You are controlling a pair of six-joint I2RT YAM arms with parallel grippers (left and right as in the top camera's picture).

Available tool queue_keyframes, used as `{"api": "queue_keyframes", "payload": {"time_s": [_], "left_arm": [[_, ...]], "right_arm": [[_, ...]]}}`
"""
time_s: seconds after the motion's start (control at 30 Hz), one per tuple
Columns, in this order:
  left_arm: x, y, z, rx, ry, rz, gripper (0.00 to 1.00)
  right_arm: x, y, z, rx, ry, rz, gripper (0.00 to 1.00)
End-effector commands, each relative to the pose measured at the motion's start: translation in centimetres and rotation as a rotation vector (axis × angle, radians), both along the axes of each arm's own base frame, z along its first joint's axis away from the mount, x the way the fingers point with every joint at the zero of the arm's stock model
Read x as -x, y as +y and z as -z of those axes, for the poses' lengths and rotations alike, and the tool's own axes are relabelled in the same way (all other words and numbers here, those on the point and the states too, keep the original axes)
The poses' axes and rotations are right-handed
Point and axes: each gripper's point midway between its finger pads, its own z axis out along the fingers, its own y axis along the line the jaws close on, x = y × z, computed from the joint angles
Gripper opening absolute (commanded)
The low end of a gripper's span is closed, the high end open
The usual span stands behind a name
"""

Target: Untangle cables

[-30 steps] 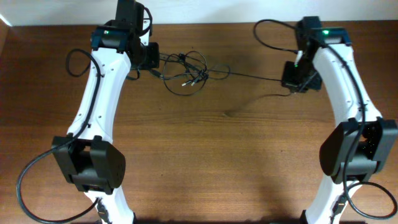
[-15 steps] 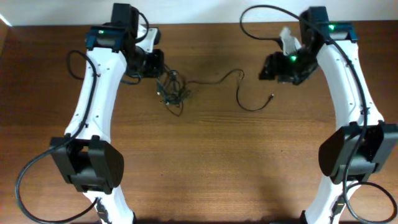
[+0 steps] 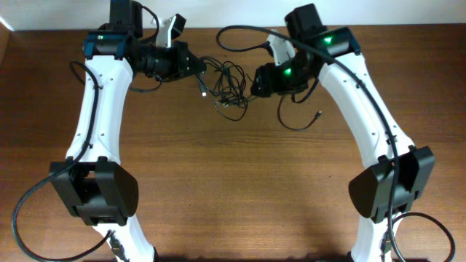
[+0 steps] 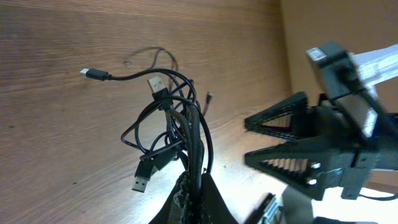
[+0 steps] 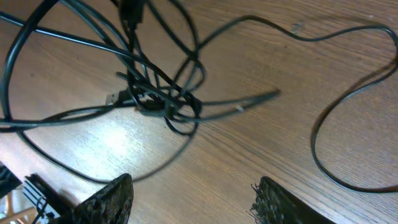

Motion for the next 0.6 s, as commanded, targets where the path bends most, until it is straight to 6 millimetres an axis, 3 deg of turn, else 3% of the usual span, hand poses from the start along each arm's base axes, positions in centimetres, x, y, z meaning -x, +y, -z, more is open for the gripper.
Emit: {"api": "queue_keyframes", "payload": {"time_s": [0.0,0.07,0.33,0.57], "left_arm": [[0.6,-0.8,-2.5,0.141,-0.011,0.046,0.01],[0.9,-1.2,-3.2,0.192,-0.015,0.071,0.01],[2.6,-2.9,-6.8,0.413,-0.021,0.186,0.03],[3.0,-3.0,-7.5,0.457,-0.020,0.209,0.02]], "right_arm": [[0.2,1.4,0.7,0.028,-0.023,-0.024,0.64],[0.0,2.5,0.7,0.028,-0.051,-0.044,0.63],[-1.7,3.0,3.8,0.076,-0.059,-0.035,0.53],[-4.7,4.5,2.3,-0.030,-0.127,0.086,0.43]]}}
